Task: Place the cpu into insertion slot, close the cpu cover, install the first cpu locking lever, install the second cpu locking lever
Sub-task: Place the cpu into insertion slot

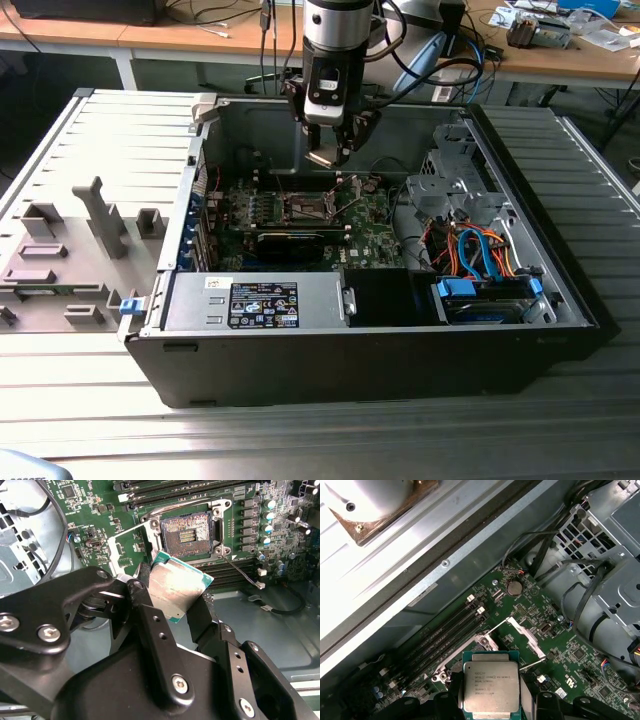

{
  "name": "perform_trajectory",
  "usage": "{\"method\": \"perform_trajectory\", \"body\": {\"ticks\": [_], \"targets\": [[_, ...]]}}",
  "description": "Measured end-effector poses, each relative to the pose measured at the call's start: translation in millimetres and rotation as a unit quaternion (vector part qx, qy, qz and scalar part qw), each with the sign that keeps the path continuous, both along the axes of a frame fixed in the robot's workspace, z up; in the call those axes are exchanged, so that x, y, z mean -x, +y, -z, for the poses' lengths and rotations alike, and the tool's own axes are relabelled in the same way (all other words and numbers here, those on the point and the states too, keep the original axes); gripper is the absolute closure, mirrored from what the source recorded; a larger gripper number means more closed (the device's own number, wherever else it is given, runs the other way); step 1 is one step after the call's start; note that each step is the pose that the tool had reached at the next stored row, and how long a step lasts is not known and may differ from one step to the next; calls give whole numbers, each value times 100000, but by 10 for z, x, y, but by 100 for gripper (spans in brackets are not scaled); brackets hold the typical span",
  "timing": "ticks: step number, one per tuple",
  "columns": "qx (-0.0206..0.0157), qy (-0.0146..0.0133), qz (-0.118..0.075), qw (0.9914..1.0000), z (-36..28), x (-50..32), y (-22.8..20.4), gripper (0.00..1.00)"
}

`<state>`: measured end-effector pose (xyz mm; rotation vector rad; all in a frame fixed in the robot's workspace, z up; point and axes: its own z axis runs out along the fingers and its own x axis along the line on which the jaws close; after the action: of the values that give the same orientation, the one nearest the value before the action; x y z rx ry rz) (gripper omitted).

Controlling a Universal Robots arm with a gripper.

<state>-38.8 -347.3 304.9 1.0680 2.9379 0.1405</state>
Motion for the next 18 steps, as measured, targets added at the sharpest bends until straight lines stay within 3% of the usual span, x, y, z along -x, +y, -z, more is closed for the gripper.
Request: {"method": "perform_trajectory", "body": {"ticks": [18], "targets": [[23,-4,1607,99987,10,0,0,46]]}}
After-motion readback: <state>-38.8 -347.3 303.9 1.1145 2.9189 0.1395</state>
